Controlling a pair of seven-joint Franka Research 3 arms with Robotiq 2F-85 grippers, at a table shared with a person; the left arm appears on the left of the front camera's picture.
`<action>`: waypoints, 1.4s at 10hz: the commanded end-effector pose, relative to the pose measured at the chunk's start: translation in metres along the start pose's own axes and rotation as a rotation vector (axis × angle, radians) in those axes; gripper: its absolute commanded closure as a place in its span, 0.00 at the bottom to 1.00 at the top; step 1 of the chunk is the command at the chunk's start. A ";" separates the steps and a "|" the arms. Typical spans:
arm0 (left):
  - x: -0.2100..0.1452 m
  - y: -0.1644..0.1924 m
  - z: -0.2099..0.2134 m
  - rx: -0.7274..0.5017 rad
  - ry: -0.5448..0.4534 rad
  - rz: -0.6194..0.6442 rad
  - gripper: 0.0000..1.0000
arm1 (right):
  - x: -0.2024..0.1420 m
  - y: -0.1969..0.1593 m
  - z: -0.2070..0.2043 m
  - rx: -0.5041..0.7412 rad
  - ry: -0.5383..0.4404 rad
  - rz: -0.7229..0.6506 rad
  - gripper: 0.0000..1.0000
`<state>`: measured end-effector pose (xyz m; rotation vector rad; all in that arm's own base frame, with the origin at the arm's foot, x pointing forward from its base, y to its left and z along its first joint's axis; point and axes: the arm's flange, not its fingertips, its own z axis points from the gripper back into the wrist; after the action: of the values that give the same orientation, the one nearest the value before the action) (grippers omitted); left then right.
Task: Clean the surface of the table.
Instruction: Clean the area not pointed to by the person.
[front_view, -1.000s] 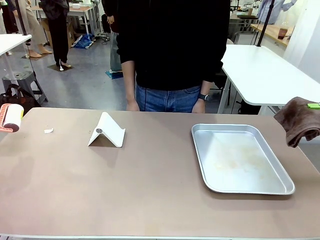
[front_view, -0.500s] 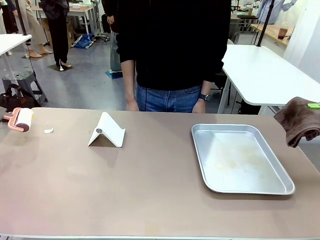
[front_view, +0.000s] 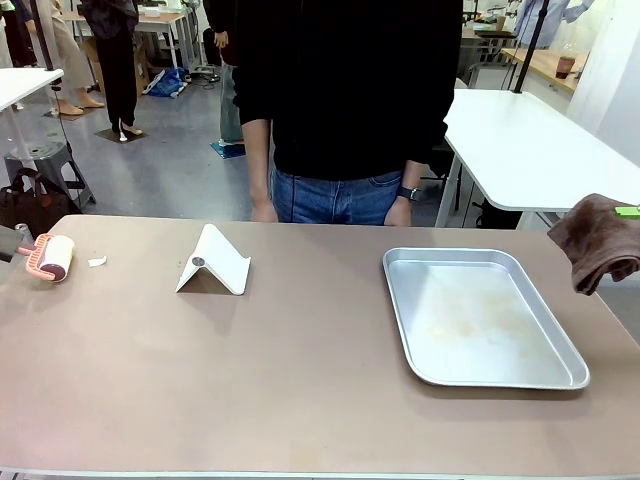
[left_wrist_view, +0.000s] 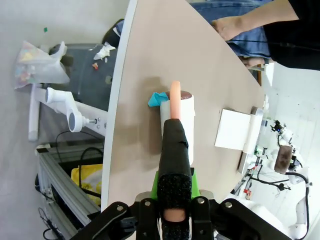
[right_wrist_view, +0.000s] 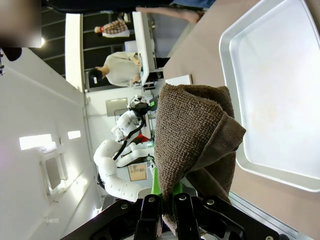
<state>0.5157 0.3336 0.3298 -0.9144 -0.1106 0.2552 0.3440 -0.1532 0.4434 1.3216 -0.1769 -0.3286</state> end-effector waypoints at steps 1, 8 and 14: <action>-0.009 -0.009 -0.007 0.027 -0.008 -0.013 0.87 | 0.000 0.003 0.001 0.016 0.001 0.010 0.93; 0.002 -0.020 -0.064 0.106 0.083 -0.008 0.87 | 0.000 0.003 0.001 0.016 0.001 0.010 0.93; 0.027 -0.048 -0.083 0.025 0.139 -0.018 0.87 | 0.000 0.003 0.001 0.016 0.001 0.010 0.93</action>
<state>0.5627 0.2519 0.3251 -0.9158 -0.0342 0.1741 0.3440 -0.1532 0.4435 1.3216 -0.1770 -0.3286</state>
